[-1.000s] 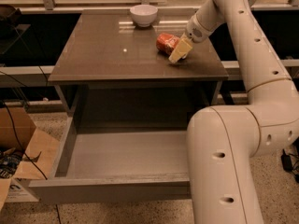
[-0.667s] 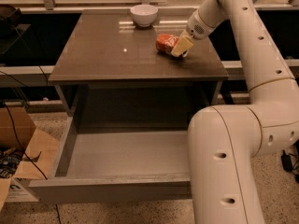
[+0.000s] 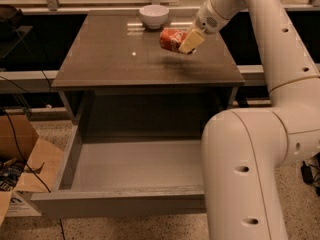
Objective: Place coke can into top drawer
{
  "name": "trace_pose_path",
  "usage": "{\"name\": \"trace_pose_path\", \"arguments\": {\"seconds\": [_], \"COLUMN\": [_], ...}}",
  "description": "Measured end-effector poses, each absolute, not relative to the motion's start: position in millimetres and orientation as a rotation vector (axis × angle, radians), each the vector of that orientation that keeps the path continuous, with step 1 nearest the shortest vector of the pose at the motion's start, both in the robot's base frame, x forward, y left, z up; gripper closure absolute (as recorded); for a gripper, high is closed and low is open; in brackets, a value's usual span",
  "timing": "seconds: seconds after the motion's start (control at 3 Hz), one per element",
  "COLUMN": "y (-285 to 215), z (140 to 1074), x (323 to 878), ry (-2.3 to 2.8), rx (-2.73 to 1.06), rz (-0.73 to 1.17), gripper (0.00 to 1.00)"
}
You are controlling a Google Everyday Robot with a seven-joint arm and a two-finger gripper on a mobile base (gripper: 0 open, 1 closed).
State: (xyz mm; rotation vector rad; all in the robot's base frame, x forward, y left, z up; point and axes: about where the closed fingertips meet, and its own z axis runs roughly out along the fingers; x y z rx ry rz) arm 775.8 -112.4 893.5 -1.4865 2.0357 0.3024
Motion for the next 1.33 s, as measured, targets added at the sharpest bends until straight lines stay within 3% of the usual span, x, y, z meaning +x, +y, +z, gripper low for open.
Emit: {"name": "trace_pose_path", "arguments": {"seconds": [0.67,1.33], "y": [-77,-59], "z": [955,999], "x": [699,586], "ry": [1.839,1.699], "rx": [-1.684,-1.758], "rz": [0.375,0.376], "gripper": [1.00,1.00]}}
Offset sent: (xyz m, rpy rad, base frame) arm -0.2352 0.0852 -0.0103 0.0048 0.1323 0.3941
